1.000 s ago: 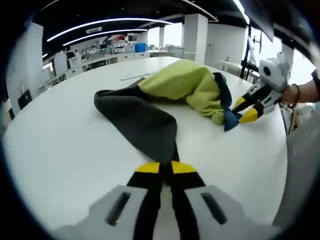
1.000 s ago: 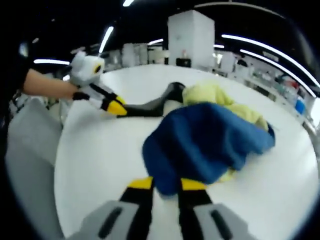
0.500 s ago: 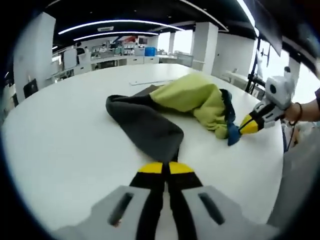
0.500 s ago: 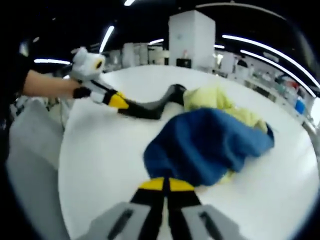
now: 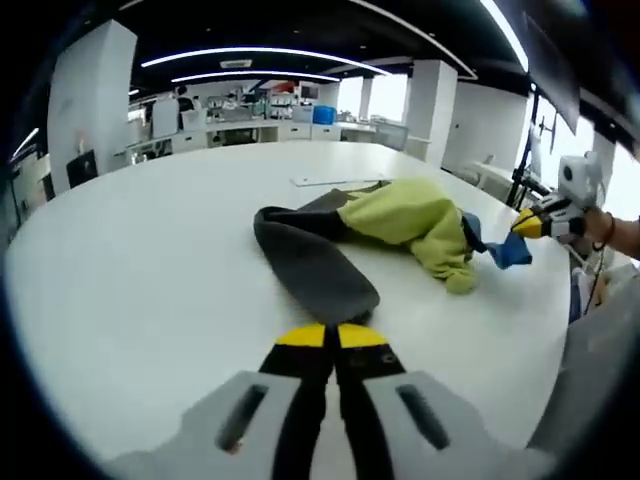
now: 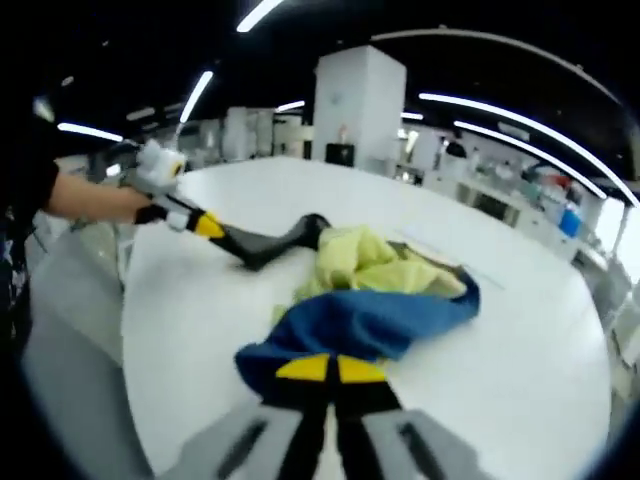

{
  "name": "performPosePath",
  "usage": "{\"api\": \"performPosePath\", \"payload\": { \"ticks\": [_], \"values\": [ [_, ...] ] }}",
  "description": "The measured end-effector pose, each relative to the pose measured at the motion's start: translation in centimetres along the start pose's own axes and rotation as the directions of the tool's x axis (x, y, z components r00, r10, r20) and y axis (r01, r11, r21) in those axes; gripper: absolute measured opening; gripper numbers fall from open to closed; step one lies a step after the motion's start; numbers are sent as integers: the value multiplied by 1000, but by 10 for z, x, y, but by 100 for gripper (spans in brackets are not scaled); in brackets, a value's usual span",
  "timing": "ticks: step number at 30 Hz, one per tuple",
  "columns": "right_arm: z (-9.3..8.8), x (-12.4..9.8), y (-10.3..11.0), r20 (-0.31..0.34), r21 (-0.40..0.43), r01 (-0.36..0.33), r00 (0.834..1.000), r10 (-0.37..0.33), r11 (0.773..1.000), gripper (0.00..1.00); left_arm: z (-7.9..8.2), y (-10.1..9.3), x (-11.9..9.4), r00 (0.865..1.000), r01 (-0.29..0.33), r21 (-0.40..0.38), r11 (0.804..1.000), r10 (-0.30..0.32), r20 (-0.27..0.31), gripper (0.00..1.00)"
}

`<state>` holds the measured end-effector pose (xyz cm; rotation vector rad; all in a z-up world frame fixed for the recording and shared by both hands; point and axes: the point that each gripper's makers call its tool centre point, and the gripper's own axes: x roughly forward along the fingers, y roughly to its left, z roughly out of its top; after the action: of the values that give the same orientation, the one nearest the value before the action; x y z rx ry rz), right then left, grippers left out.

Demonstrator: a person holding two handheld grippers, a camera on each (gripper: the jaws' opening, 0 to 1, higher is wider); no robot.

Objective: Fold the garment on the visible template until the final outline fits inside the template.

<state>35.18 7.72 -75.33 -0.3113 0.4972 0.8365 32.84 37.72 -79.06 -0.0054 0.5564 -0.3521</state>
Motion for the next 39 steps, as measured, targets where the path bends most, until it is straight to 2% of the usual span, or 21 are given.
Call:
{"api": "performPosePath", "payload": {
  "ticks": [6, 9, 15, 18, 23, 28, 30, 34, 39],
  "values": [
    [0, -21, -41, 12, 67, 103, 994, -104, 992, 0, -7, 12, -3, 999, -32, 4, 999, 32, -24, 0],
    [-3, -33, -63, 10, 115, 160, 987, -163, 980, 0, -10, 17, -4, 998, -44, 14, 999, 45, -37, 0],
    [-14, -51, -88, -17, 151, 222, 975, -222, 963, 0, -15, 21, -5, 996, -63, 13, 998, 63, -58, 0],
    [-30, -58, -94, -68, 127, 238, 971, -231, 963, 0, -15, 24, -6, 996, -67, 12, 998, 68, -59, 0],
    [-66, -62, -92, -151, 102, 232, 965, -215, 967, 0, -16, 25, -7, 995, -69, 18, 997, 70, -64, 0],
    [-95, -61, -93, -212, 83, 242, 952, -220, 967, 0, -21, 27, -8, 992, -88, 19, 996, 89, -87, 0],
    [-108, -62, -95, -254, 49, 248, 940, -228, 968, 0, -24, 32, -8, 990, -102, 21, 995, 103, -97, 0],
    [-125, -59, -98, -269, 79, 244, 939, -215, 967, 0, -27, 40, -11, 986, -130, -2, 991, 129, -105, 0],
    [-136, -55, -98, -287, 84, 246, 934, -213, 966, 0, -29, 47, -13, 984, -152, -32, 988, 148, -100, 0]
  ]
}}
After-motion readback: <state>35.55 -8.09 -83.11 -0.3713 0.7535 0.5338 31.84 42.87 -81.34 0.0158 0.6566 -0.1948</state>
